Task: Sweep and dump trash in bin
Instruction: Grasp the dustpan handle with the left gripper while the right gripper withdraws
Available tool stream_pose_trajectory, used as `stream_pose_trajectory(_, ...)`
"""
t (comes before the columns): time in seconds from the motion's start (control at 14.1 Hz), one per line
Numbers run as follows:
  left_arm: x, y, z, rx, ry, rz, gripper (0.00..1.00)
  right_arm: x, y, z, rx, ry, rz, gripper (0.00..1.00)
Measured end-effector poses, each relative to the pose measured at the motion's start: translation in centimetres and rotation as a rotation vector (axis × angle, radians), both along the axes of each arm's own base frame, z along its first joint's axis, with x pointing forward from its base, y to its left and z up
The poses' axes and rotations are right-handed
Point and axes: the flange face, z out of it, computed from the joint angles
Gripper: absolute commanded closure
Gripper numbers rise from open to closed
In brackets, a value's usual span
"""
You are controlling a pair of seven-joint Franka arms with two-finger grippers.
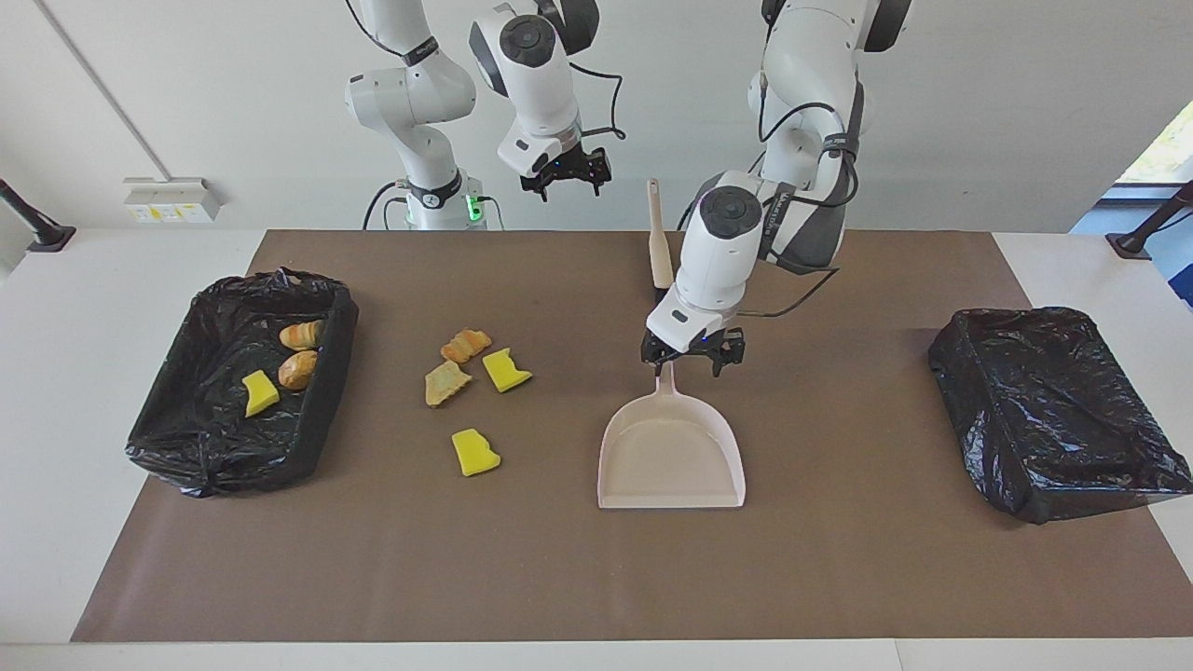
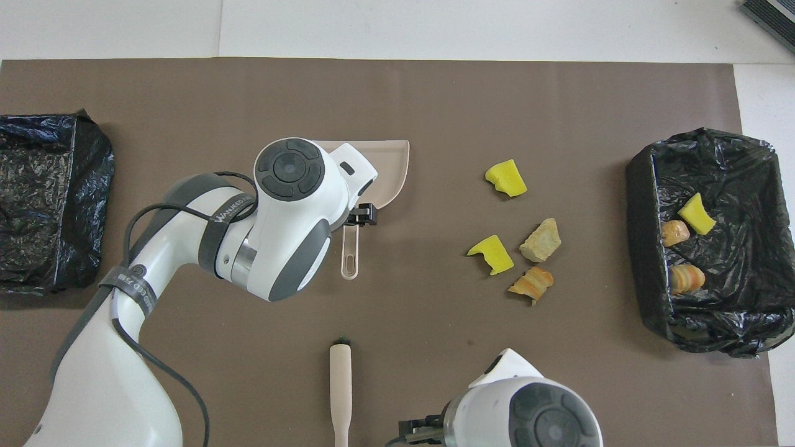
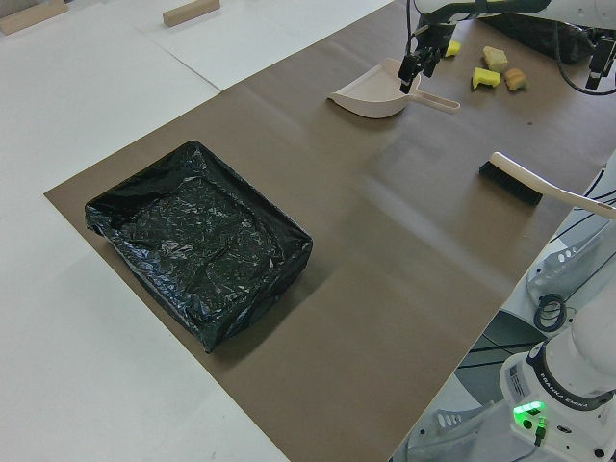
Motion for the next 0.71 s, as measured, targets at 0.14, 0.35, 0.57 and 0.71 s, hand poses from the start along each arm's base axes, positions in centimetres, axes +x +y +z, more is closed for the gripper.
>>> stream_pose_trajectory(0.14,-1.6,-1.2,-1.7,0.000,0.001,0.000,0.00,-3.2,1.8,-0.6,-0.023,-0.018,0.002,0.00)
stream_pose_trajectory(0.35,-2.6,-2.0,-2.9,0.002,0.003,-0.003,0.29,-3.9,2.2,-1.0,-0.029,-0.026,-0.006,0.00)
stream_pose_trajectory(0.57,-2.3,-1.5,-2.8,0.007,-0.007,0.001,0.58,-3.5,1.9,-1.2,-0.028,-0.016,-0.016,0.00)
stream_pose_trajectory(0.71,-2.2,-1.4,-2.8,0.020,-0.016,-0.008,0.67,-3.3,1.8,-1.6,-0.029,-0.005,-0.014,0.00)
